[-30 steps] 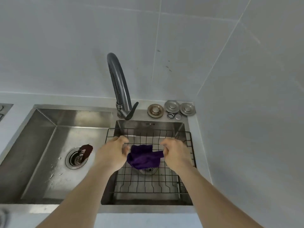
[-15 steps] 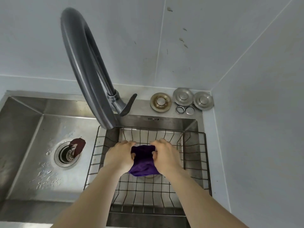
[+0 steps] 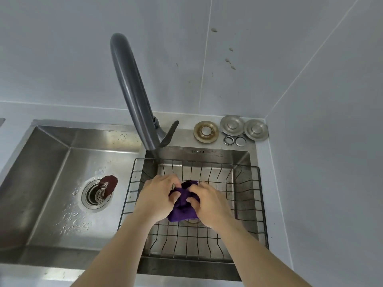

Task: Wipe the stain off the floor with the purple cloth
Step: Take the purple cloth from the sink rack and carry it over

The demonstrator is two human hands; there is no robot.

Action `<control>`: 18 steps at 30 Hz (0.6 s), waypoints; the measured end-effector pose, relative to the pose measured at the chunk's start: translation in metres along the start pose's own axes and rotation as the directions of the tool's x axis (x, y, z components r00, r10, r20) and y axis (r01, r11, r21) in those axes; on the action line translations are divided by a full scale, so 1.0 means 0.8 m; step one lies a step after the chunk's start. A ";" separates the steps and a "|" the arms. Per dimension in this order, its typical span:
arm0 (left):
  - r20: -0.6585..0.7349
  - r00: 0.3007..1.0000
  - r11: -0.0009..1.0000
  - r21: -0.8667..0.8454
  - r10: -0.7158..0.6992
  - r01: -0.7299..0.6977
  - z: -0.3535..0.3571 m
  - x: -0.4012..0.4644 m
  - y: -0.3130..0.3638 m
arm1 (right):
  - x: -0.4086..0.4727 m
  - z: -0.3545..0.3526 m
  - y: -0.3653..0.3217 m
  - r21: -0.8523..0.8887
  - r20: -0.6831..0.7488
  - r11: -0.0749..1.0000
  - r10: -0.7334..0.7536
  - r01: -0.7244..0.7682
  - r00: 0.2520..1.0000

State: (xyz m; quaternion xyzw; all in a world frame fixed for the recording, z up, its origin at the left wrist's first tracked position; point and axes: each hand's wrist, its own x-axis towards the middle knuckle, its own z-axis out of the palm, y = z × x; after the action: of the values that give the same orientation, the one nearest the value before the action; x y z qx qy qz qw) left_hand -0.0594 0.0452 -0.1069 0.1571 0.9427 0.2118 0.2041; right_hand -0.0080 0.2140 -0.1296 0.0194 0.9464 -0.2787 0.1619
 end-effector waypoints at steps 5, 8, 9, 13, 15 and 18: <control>-0.046 0.997 0.997 -0.025 0.066 -0.067 -0.035 -0.035 0.018 | -0.031 -0.032 -0.026 -0.029 -0.181 1.000 -0.006 0.001 0.983; -0.098 0.989 0.994 0.011 0.113 -0.112 -0.057 -0.068 0.027 | -0.062 -0.065 -0.043 -0.074 -0.220 0.997 -0.036 0.020 0.975; -0.118 0.984 0.991 0.027 0.137 -0.134 -0.065 -0.082 0.031 | -0.074 -0.076 -0.050 -0.089 -0.231 0.996 -0.046 0.026 0.972; -0.209 0.946 0.969 0.063 0.248 -0.241 -0.103 -0.142 0.049 | -0.132 -0.109 -0.088 -0.137 -0.302 0.990 -0.070 0.029 0.951; -0.238 0.934 0.963 0.107 0.266 -0.247 -0.124 -0.182 0.056 | -0.165 -0.123 -0.114 -0.144 -0.360 0.989 -0.079 0.028 0.930; -0.301 0.918 0.965 0.124 0.259 -0.232 -0.155 -0.245 0.060 | -0.218 -0.145 -0.158 -0.115 -0.445 0.991 -0.111 0.066 0.889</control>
State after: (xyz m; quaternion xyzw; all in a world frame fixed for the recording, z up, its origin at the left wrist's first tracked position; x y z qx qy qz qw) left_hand 0.0650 -0.0303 0.0802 0.2468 0.9442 0.2175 0.0160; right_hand 0.1069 0.1788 0.0831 0.0325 0.9704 -0.2277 -0.0739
